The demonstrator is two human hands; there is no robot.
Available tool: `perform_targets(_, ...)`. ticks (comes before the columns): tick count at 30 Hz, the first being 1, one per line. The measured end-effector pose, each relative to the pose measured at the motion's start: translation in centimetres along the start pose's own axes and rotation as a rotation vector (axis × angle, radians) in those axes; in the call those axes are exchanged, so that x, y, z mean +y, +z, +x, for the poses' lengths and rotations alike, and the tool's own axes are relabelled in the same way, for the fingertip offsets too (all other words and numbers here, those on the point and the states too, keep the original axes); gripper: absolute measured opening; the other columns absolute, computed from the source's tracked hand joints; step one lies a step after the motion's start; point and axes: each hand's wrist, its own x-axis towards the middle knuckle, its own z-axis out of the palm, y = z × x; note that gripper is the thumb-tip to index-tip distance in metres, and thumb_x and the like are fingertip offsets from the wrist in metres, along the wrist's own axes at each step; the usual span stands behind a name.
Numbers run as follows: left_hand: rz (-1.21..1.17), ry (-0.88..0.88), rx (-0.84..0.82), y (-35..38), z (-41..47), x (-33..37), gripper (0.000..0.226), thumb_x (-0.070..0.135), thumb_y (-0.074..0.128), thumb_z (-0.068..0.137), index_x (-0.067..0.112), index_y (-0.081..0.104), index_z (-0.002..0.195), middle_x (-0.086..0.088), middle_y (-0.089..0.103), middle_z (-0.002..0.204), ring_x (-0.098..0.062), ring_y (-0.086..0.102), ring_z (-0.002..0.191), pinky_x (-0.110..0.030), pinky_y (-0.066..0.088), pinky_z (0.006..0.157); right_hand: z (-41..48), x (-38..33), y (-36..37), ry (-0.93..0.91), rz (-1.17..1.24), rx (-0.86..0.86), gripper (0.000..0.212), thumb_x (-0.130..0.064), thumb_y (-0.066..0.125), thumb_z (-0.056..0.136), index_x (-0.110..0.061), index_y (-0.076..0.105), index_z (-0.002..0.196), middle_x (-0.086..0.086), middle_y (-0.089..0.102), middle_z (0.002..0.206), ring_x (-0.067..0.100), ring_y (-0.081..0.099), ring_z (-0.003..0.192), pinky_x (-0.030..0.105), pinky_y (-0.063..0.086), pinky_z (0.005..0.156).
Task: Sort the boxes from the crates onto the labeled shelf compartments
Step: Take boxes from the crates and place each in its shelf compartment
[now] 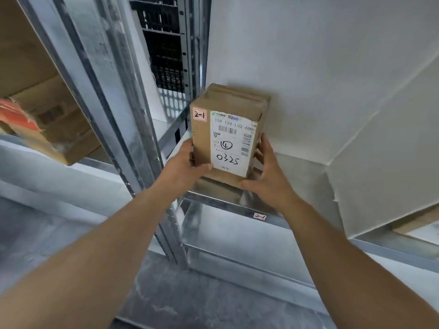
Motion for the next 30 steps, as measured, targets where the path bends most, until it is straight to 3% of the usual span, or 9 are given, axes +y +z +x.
perform_targets(4,0.057,-0.014,0.03,0.7,0.5,-0.5,0.069,0.021,0.068,0.086,0.026,0.03,0.143,0.002,0.06,0.123,-0.02,0.059,0.109,-0.041,0.045,0.1,0.7,1.6,0.5,0.018,-0.028,-0.014,0.126,-0.012,0.08,0.062,-0.037,-0.004,0.152,-0.024,0.028,0.134,-0.023,0.038,0.11,0.042,0.045,0.105)
perform_targets(11,0.087,-0.039,0.026,0.8,0.0,-0.4,0.078,0.017,0.065,0.087,0.028,0.019,0.148,0.004,0.056,0.119,-0.02,0.055,0.114,-0.03,0.042,0.093,0.8,1.4,0.1,0.035,-0.126,-0.014,0.126,-0.014,0.082,0.067,-0.027,-0.009,0.153,-0.007,0.015,0.158,0.009,0.025,0.142,0.039,0.032,0.115)
perform_targets(14,0.109,-0.034,0.018,0.6,-1.6,-0.1,0.083,0.019,0.064,0.088,0.03,0.011,0.151,0.0,0.049,0.136,-0.021,0.048,0.124,-0.031,0.044,0.091,-0.6,0.9,-0.4,0.04,-0.182,-0.003,0.119,-0.015,0.08,0.071,-0.021,-0.006,0.154,-0.001,0.009,0.16,0.015,0.017,0.146,0.038,0.027,0.117)
perform_targets(18,0.214,-0.044,0.045,0.2,-6.4,-0.5,0.08,0.024,0.065,0.089,0.03,0.015,0.15,-0.003,0.039,0.147,-0.017,0.052,0.115,-0.04,0.043,0.1,-4.7,-0.3,-0.4,0.043,-0.296,0.066,0.1,-0.014,0.075,0.077,-0.016,0.01,0.153,0.003,0.013,0.156,0.019,0.022,0.143,0.04,0.036,0.111)
perform_targets(22,0.374,-0.054,0.078,-0.3,-12.5,-1.9,0.068,0.036,0.061,0.09,0.029,0.026,0.148,-0.006,0.038,0.145,-0.026,0.045,0.127,-0.041,0.04,0.104,-10.2,-1.3,1.0,-0.042,-0.506,0.125,0.065,-0.016,0.069,0.081,-0.014,0.042,0.139,0.006,0.036,0.142,0.023,0.033,0.133,0.031,0.037,0.105)
perform_targets(25,0.415,-0.074,0.109,-1.1,-17.3,-3.7,0.06,0.038,0.059,0.091,0.024,0.036,0.144,-0.004,0.041,0.144,-0.025,0.046,0.125,-0.036,0.039,0.099,-13.8,-2.4,3.3,-0.042,-0.606,0.055,0.046,-0.022,0.068,0.084,-0.017,0.054,0.128,0.002,0.044,0.133,0.021,0.042,0.124,0.029,0.04,0.097)
perform_targets(30,0.424,-0.14,0.199,-3.1,-24.8,-8.4,0.057,0.037,0.06,0.09,0.018,0.042,0.141,-0.006,0.047,0.14,-0.026,0.043,0.127,-0.035,0.037,0.099,-17.5,-4.7,8.9,-0.148,-0.713,-0.128,0.041,-0.023,0.063,0.087,-0.02,0.055,0.127,0.0,0.045,0.131,0.019,0.041,0.124,0.029,0.039,0.098)
